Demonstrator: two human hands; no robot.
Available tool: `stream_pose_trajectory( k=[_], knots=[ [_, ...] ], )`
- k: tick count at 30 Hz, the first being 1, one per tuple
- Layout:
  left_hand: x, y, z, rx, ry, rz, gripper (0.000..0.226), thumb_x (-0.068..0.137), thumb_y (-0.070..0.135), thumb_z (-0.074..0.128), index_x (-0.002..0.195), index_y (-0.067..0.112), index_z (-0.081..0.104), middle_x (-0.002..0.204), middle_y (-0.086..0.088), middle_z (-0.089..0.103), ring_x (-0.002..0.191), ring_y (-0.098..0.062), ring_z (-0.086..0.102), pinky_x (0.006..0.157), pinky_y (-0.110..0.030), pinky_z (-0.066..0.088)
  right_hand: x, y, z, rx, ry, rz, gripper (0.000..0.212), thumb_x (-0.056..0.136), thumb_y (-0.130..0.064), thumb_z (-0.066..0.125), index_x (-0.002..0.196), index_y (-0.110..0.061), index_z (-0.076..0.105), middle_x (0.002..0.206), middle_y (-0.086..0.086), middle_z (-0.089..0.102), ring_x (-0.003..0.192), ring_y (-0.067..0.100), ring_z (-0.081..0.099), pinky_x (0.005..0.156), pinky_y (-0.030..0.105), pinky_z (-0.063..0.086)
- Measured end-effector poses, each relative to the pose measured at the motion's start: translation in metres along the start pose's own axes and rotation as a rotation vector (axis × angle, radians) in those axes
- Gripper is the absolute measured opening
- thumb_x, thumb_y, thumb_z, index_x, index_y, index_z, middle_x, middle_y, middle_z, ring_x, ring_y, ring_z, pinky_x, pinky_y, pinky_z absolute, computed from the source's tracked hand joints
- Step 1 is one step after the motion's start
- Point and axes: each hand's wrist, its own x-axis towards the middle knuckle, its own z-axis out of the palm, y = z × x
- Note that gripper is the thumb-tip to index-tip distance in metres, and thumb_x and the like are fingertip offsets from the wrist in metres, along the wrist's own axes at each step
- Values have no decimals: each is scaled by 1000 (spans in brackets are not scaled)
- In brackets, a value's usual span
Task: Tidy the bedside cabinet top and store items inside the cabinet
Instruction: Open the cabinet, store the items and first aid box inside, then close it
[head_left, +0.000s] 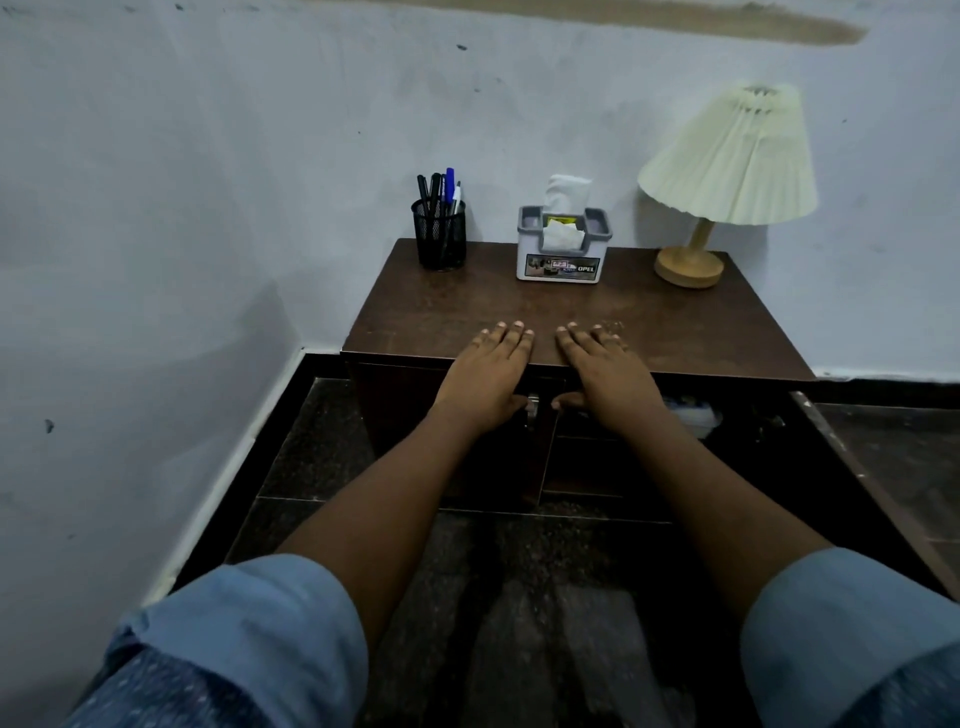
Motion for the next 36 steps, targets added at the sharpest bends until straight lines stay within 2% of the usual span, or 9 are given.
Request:
stream_pose_trajectory(
  k=[3, 6, 13, 22, 25, 28, 30, 33, 36],
  knots=[
    [5, 1, 2, -22, 34, -22, 85, 91, 40, 67, 159, 11, 25, 166, -11, 27, 153, -27, 24, 125, -39, 21, 1, -1, 2, -15, 51, 14, 89, 83, -46, 73, 156, -19, 29, 161, 6, 35, 146, 33, 33, 118, 42, 26],
    [9, 0, 2, -29, 48, -31, 82, 90, 38, 69, 158, 12, 31, 163, -10, 33, 151, -27, 31, 123, -37, 23, 2, -4, 4, -18, 66, 28, 86, 82, -42, 75, 154, -18, 34, 158, 6, 40, 143, 34, 37, 117, 43, 29],
    [11, 6, -6, -74, 29, -62, 83, 88, 37, 73, 157, 13, 34, 163, -9, 35, 150, -28, 32, 123, -38, 23, 1, -5, 2, -23, 18, 28, 90, 82, -43, 75, 155, -13, 30, 159, 11, 35, 144, 36, 34, 119, 46, 26],
    [8, 41, -14, -135, -19, 169, 93, 87, 53, 69, 159, 10, 26, 166, -11, 26, 154, -28, 23, 126, -42, 19, -29, 27, -21, 12, -109, 81, 93, 85, -50, 70, 155, -8, 25, 162, 14, 27, 147, 34, 29, 118, 44, 27],
    [19, 72, -17, -196, 1, 215, 90, 91, 58, 61, 159, 11, 27, 166, -11, 27, 153, -28, 25, 126, -42, 19, -48, 49, -38, 58, -161, 147, 84, 84, -50, 71, 149, -7, 38, 154, 16, 40, 139, 36, 41, 113, 44, 38],
    [30, 112, -18, -259, 11, 285, 87, 92, 59, 57, 159, 10, 28, 166, -11, 27, 152, -28, 26, 125, -44, 19, -74, 78, -56, 61, -199, 227, 55, 86, -46, 69, 127, -12, 58, 130, 13, 61, 115, 32, 60, 94, 40, 51],
    [33, 135, -18, -301, 7, 309, 87, 93, 60, 53, 159, 9, 27, 166, -12, 26, 153, -29, 24, 126, -45, 17, -91, 92, -65, 78, -211, 289, 47, 87, -41, 68, 124, -13, 60, 126, 12, 65, 112, 31, 62, 92, 39, 52],
    [40, 193, -18, -343, -14, 444, 89, 95, 65, 47, 160, 10, 24, 168, -11, 21, 155, -27, 17, 127, -48, 12, -135, 128, -78, 85, -252, 467, 45, 88, -36, 65, 127, -13, 61, 126, 13, 65, 114, 32, 62, 92, 39, 52],
    [40, 249, -18, -303, -21, 576, 93, 93, 70, 42, 161, 11, 18, 170, -9, 14, 157, -26, 6, 126, -51, 8, -176, 163, -84, 187, -308, 658, 37, 94, -36, 58, 117, -8, 65, 117, 16, 69, 107, 33, 64, 88, 37, 53]
  ],
)
